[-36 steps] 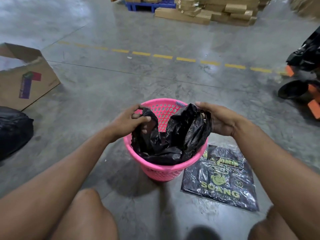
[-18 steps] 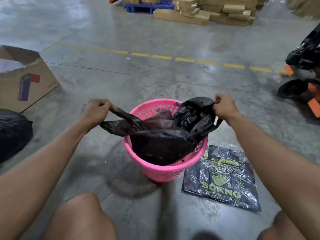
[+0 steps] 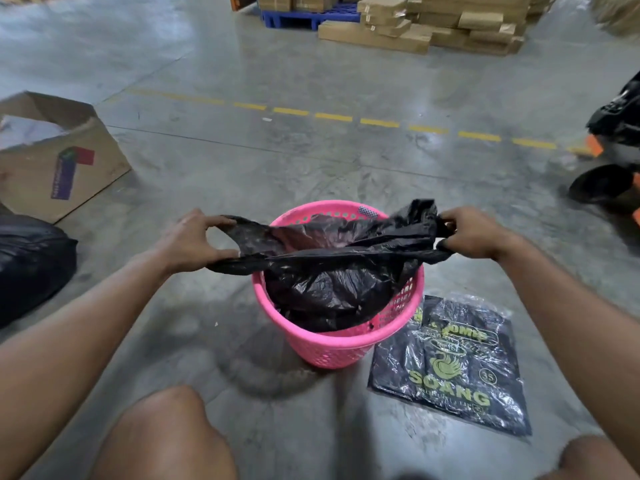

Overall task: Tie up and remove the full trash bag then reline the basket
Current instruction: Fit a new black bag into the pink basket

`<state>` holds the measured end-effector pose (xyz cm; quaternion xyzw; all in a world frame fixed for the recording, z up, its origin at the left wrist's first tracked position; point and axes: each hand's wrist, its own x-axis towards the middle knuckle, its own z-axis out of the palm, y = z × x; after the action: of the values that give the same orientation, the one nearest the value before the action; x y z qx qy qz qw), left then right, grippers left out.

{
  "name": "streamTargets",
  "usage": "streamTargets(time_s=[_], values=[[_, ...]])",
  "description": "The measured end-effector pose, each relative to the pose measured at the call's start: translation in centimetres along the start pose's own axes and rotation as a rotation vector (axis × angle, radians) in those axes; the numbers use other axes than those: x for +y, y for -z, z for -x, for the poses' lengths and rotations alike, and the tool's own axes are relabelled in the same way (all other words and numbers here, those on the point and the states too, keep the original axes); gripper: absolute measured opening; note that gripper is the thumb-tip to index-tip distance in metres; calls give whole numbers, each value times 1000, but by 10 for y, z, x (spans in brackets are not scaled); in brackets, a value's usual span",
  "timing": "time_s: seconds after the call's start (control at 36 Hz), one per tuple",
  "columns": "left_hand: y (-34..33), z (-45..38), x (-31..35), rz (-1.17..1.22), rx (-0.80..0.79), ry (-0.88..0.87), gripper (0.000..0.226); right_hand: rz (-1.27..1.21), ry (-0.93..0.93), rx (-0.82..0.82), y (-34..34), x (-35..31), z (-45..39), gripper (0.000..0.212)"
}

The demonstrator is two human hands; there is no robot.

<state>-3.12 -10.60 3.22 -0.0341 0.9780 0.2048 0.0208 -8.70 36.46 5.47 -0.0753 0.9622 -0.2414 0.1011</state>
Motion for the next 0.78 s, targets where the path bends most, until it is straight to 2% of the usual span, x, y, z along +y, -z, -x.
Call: streamTargets(time_s=[0.06,0.11,0.19,0.22,0.25,0.28,0.33,0.36,0.44,0.47,0.53,0.58,0.64,0.69,0.78], values=[[2,1,10,-39,-17,-34,79,134,-30,-53,-1,-1,-1,33],[4,1,13,-54,-31,-63,83,191,-27,-72,-5,1,-1,51],[5,0,13,-65,-31,-69,89,374,-8,-5,-14,7,-1,95],[5,0,13,-64,-29,-57,92,410,-14,22,-15,7,0,99],[4,0,12,-54,-26,-43,93,425,-5,34,-17,5,1,93],[4,0,12,-37,-17,-28,92,419,35,44,-18,5,-1,75],[2,2,16,-6,24,-24,88,136,55,87,-20,1,-1,28],[-1,3,18,0,57,-32,86,-143,11,95,-21,-3,1,19],[-11,8,24,28,153,-31,86,-1080,-228,8,-18,-21,6,26],[-14,9,27,23,174,-24,89,-1260,-300,-34,-15,-26,7,25],[-19,11,31,-9,185,-12,96,-1400,-372,-96,-12,-38,7,26],[-22,13,38,-46,173,-14,104,-1354,-372,-119,-15,-46,6,28],[-24,15,45,-96,155,-26,110,-1178,-329,-95,-23,-51,1,24],[-25,15,48,-155,150,-50,115,-796,-156,-23,-28,-51,-1,11],[-21,13,48,-228,146,-54,121,26,104,-21,-27,-52,0,33]])
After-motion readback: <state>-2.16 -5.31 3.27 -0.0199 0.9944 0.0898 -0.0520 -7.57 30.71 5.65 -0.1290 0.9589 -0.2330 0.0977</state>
